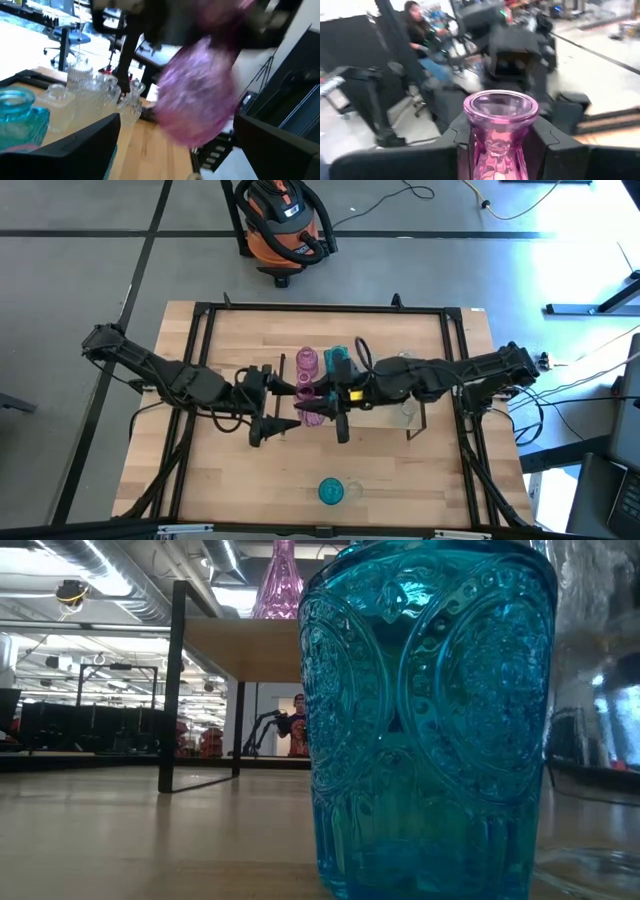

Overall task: Sort vases onto shelf
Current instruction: Put the violet vase on the shelf aligned with the other violet vase

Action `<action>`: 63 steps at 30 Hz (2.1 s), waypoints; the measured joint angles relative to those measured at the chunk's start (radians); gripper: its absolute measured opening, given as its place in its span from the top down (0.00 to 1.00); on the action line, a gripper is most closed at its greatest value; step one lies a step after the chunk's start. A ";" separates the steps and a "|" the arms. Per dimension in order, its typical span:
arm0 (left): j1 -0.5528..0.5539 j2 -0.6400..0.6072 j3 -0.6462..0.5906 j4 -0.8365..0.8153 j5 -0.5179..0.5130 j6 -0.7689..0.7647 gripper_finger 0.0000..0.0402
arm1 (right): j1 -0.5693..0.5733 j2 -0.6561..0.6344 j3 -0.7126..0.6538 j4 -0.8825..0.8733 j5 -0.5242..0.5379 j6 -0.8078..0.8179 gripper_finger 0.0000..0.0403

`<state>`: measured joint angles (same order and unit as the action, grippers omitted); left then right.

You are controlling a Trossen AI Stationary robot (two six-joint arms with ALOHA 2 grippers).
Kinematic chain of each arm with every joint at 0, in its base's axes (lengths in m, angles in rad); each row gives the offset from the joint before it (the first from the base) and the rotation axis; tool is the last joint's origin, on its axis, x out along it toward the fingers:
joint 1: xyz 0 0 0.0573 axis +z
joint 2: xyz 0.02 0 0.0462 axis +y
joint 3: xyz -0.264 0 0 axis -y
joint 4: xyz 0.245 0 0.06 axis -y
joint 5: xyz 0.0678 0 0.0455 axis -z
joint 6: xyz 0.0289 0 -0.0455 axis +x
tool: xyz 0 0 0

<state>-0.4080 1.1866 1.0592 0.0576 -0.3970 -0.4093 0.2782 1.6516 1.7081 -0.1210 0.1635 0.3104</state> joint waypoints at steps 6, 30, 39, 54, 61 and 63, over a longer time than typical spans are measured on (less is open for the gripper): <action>0.001 -0.001 0.000 0.060 0.072 -0.008 0.04 | -0.024 0.015 -0.002 -0.047 -0.018 0.000 0.79; 0.056 0.052 0.001 0.073 0.068 -0.086 0.04 | -0.031 0.044 -0.001 0.027 -0.042 0.024 0.79; 0.056 0.051 0.001 0.064 0.081 -0.114 0.09 | -0.031 0.060 -0.001 0.069 -0.063 0.025 0.79; 0.055 0.051 0.001 0.052 0.104 -0.181 0.32 | -0.037 0.061 -0.001 0.076 -0.073 0.030 0.76; 0.044 0.051 0.001 0.065 0.072 -0.159 0.32 | -0.037 0.060 -0.001 0.101 -0.050 0.022 0.75; 0.038 0.050 0.002 0.074 0.053 -0.147 0.32 | -0.037 0.058 -0.001 0.125 -0.040 0.019 0.73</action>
<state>-0.3703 1.2369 1.0611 0.1314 -0.3438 -0.5561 0.2417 1.7097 1.7073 0.0041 0.1239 0.3291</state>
